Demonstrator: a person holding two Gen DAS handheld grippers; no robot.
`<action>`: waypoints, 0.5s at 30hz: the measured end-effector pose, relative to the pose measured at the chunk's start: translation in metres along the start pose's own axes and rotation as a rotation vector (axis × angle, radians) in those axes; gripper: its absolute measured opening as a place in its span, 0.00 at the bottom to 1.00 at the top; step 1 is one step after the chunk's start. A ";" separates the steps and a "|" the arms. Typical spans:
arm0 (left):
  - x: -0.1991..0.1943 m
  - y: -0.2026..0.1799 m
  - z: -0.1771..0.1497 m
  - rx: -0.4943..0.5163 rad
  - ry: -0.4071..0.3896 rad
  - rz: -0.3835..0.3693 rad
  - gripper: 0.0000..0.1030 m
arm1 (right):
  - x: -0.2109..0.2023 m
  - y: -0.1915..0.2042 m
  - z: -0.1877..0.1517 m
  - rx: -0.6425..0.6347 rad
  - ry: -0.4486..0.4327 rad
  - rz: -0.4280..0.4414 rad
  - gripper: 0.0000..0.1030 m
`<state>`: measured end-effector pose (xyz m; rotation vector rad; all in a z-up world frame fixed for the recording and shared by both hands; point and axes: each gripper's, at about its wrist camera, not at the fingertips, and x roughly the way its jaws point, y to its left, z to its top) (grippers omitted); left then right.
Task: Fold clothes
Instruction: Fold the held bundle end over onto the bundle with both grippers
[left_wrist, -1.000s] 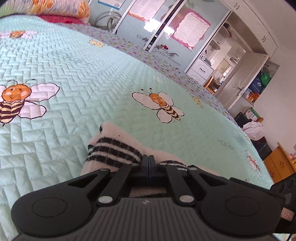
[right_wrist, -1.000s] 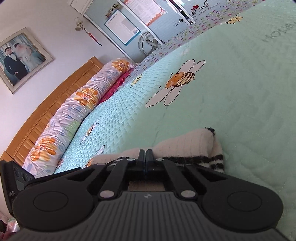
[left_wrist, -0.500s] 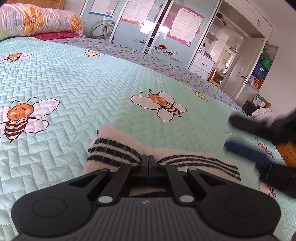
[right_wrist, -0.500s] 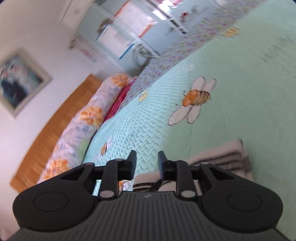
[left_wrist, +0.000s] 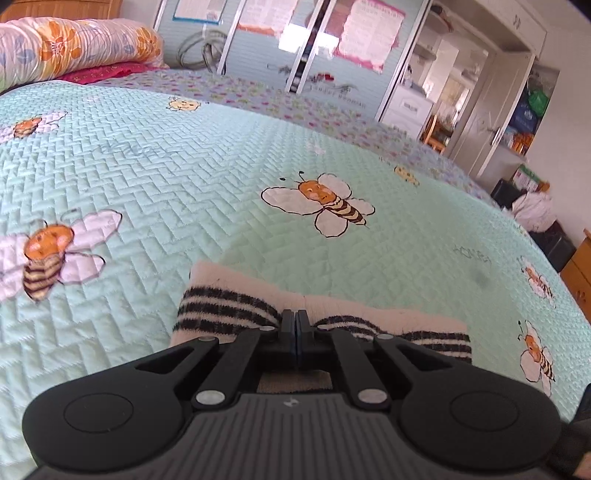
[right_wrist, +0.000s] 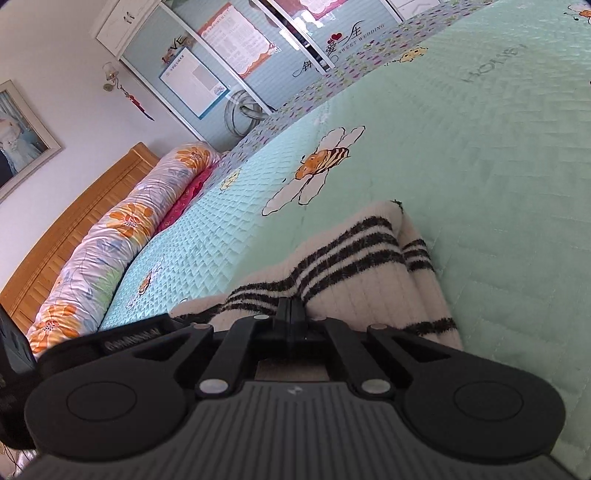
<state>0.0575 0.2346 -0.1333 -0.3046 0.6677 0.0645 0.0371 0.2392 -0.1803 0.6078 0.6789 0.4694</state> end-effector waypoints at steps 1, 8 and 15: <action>-0.007 -0.002 0.006 0.023 -0.018 0.037 0.05 | 0.000 0.000 0.000 0.000 -0.001 0.001 0.00; 0.016 0.008 -0.010 0.180 0.031 0.154 0.11 | 0.000 -0.002 -0.001 0.016 -0.002 0.015 0.00; 0.015 0.012 -0.018 0.175 0.001 0.171 0.10 | -0.011 0.010 0.014 -0.003 0.024 0.021 0.00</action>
